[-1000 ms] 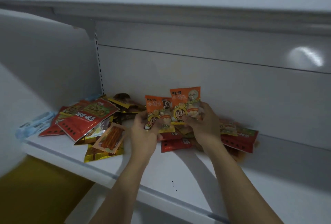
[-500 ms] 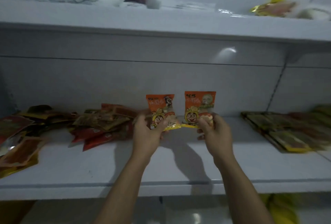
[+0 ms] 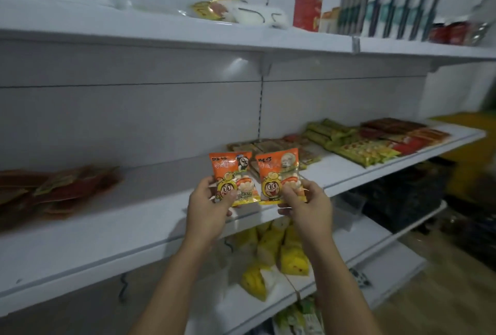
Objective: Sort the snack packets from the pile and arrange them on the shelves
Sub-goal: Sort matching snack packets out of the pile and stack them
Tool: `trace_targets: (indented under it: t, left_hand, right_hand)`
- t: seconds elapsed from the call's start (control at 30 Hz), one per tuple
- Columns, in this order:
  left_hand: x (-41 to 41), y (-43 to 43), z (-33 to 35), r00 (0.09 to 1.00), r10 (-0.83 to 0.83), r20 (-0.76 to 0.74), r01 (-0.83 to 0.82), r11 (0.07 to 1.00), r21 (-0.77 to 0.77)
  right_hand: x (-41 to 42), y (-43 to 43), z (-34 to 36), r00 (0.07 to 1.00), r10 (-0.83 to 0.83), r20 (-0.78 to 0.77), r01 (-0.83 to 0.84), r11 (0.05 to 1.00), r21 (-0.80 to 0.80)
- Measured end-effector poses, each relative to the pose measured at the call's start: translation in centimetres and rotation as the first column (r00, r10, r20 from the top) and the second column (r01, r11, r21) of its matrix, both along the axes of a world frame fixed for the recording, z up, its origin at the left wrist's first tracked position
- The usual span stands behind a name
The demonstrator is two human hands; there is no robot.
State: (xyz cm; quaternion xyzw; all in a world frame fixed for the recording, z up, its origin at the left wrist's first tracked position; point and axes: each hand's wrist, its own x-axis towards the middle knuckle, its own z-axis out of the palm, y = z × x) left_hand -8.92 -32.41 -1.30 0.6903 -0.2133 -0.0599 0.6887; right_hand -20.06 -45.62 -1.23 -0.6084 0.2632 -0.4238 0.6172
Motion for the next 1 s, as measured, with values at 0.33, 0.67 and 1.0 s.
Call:
trace_targets:
  t: [0.33, 0.67, 1.0]
  left_hand:
    - [-7.5, -8.9, -0.7, 0.985, -0.172, 0.006, 0.171, 0.984, 0.045]
    - [-6.2, -16.3, -0.4, 0.963, -0.266, -0.04, 0.268, 0.944, 0.19]
    - [3.4, -26.2, 0.7, 0.984, -0.172, -0.041, 0.177, 0.965, 0.194]
  right_hand:
    - [-9.8, -7.8, -1.1, 0.982, -0.18, -0.057, 0.179, 0.984, -0.022]
    - [-11.0, -15.4, -1.5, 0.957, -0.254, -0.143, 0.253, 0.967, -0.025]
    - [-0.3, -28.6, -0.3, 0.95, -0.182, -0.252, 0.14, 0.974, -0.176]
